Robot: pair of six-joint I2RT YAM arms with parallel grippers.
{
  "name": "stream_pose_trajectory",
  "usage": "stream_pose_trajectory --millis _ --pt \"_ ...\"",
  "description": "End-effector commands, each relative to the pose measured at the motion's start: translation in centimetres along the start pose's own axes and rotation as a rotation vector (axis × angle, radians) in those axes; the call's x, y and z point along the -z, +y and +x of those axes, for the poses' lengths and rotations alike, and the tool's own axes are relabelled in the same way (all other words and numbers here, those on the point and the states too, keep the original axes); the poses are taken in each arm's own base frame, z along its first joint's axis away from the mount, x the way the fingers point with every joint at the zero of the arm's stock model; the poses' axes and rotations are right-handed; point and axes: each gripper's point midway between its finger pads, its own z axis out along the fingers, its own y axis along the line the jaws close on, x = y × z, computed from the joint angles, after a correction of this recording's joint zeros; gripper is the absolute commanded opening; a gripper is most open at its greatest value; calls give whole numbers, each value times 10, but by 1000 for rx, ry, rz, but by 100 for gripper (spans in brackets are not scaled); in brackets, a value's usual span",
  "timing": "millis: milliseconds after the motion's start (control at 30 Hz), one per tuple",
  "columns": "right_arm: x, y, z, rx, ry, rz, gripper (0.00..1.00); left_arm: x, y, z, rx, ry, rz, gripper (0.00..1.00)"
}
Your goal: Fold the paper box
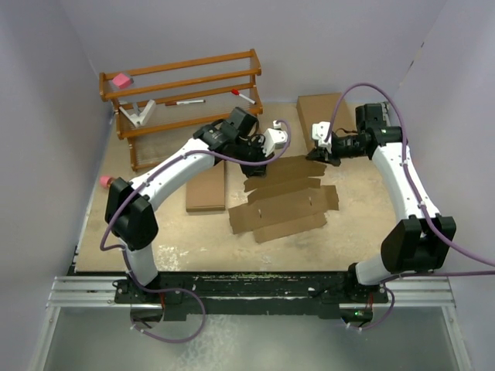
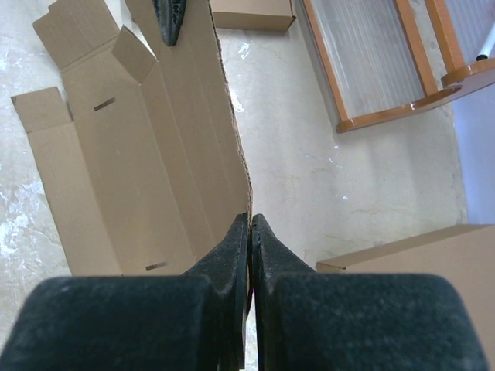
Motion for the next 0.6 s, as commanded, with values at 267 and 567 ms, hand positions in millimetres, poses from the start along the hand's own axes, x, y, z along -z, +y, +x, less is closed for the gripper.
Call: stream_pose_trajectory --millis 267,567 --pt "35 -7 -54 -256 -186 150 84 56 -18 -33 32 -312 -79 4" --pt "77 -21 -26 -464 -351 356 91 80 -33 -11 3 -570 -136 5"
